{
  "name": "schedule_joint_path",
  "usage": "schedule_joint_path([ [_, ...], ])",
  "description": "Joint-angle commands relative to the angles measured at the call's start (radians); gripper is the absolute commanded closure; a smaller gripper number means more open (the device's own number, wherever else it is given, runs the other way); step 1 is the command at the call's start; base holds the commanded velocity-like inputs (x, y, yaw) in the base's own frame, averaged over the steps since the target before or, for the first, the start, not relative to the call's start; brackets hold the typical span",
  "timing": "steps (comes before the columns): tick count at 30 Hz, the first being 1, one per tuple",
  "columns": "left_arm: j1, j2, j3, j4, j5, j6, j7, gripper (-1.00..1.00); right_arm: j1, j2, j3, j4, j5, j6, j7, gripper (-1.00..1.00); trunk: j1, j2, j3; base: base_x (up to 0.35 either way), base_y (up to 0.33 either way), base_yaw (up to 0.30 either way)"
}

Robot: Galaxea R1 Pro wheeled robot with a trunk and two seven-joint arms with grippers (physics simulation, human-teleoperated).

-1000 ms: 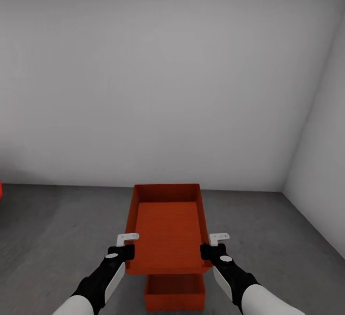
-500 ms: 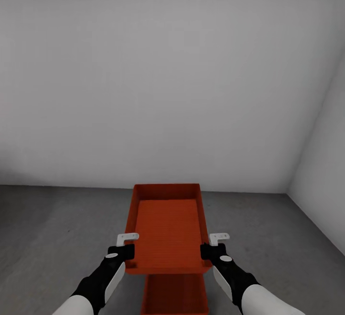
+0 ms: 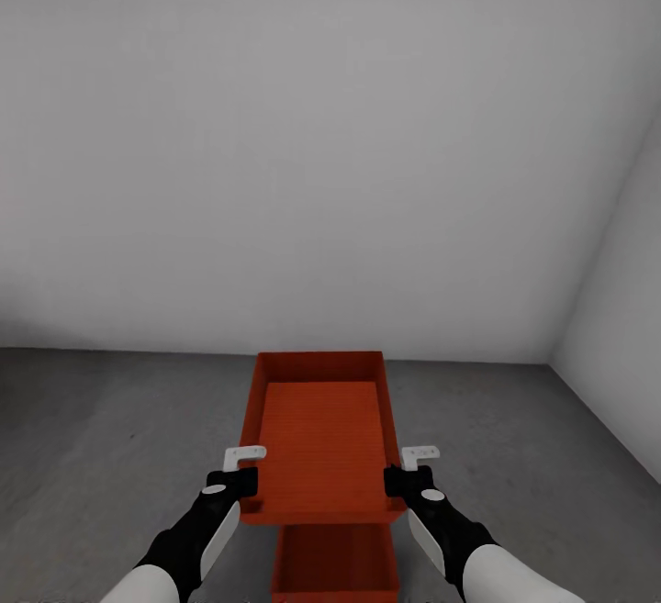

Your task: Move the two storage containers from the living room to the garage. In the garage, place one container on the floor and stack the other container on top of it (either order is fine).

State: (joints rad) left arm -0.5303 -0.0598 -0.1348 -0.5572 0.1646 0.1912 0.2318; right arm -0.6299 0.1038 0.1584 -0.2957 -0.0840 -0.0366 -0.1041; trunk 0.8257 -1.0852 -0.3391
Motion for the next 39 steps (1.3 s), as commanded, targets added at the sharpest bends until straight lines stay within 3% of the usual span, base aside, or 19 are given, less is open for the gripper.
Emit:
schedule_joint_path([
  [1,-0.001,0.002,0.019,-0.021,-0.005,-0.009,0.015,1.0,-0.001,-0.011,-0.016,0.003,-0.011,-0.004,-0.069,1.0,0.0,-0.001,-0.003,0.0,0.0,0.0],
  [39,-0.001,0.002,0.019,-0.021,-0.005,-0.01,0.015,1.0,-0.001,-0.012,-0.016,0.003,-0.011,-0.005,-0.07,1.0,0.0,-0.001,-0.064,0.0,0.0,0.0],
])
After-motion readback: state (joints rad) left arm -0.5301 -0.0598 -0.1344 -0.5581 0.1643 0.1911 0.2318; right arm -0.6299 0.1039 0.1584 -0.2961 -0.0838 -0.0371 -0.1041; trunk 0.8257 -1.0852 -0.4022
